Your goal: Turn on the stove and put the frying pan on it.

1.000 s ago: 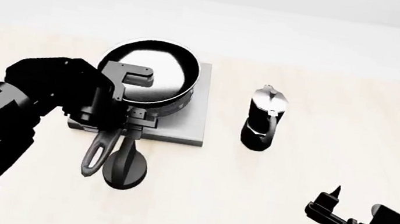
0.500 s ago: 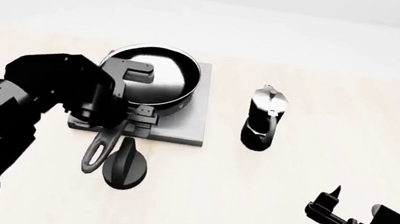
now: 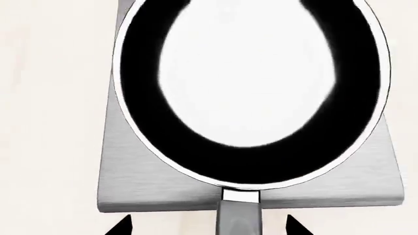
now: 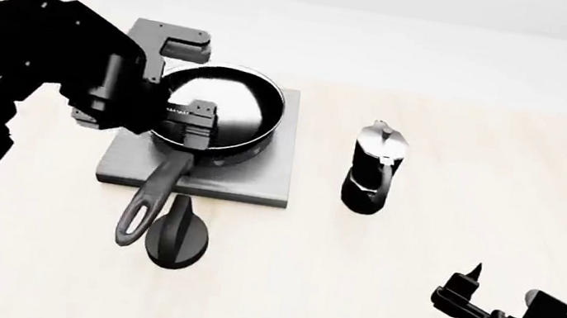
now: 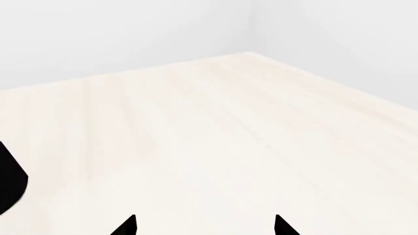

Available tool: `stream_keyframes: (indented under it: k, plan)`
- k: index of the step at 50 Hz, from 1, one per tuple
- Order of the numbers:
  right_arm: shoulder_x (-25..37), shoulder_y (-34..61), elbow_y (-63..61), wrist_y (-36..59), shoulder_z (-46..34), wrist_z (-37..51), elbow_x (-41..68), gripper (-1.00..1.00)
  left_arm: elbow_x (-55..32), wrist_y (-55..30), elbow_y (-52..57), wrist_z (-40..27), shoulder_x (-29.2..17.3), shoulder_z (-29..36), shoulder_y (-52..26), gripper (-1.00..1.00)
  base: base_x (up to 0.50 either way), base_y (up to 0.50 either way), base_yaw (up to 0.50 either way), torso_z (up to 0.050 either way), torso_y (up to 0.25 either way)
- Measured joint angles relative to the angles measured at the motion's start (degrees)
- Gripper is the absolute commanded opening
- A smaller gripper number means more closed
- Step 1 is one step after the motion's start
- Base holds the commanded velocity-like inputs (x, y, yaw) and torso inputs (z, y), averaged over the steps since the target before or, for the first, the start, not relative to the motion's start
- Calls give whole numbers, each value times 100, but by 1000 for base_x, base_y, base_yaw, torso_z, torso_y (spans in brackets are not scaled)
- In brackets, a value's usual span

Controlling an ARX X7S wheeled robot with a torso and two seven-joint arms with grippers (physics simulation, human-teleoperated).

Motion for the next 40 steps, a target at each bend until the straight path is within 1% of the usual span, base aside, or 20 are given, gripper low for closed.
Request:
stream_keyframes:
  k: [10,15,18,21,23,25,28,31,35,40]
  plan:
    - [12,-5,-20,7,7,13,29,100,-807,-905,539,-789,-287,-406,-1279,100,0,0,0,0,0]
    - [18,-7,-31,8,10,19,41,100,-1263,-1226,761,-1169,-405,-608,-1805,100,0,0,0,0,0]
    - [23,-13,-44,7,15,23,51,100,-1467,-1283,1029,-1290,-536,-785,-1997,100,0,0,0,0,0]
    - [28,-22,-61,6,19,29,58,100,-1570,-1060,1674,-1372,-801,-1125,-2004,100,0,0,0,0,0]
    - [31,-27,-76,7,19,34,62,100,-1536,-746,2286,-1400,-1031,-1443,-1846,100,0,0,0,0,0]
    - [34,-34,-96,9,15,41,61,100,-1463,-348,3074,-1375,-1295,-1766,-1511,100,0,0,0,0,0]
    - [40,-46,-135,12,3,48,57,100,-1352,250,4376,-1476,-1663,-2153,-851,100,0,0,0,0,0]
    - [57,-65,-221,28,-20,68,40,100,-1061,742,5623,-1679,-1940,-2371,-118,100,0,0,0,0,0]
    - [112,-64,-440,110,-61,92,39,100,-577,1203,6873,-1940,-2141,-2499,697,100,0,0,0,0,0]
    - [255,114,-900,409,-181,115,95,100,-50,1532,7821,-2149,-2232,-2556,1332,100,0,0,0,0,0]
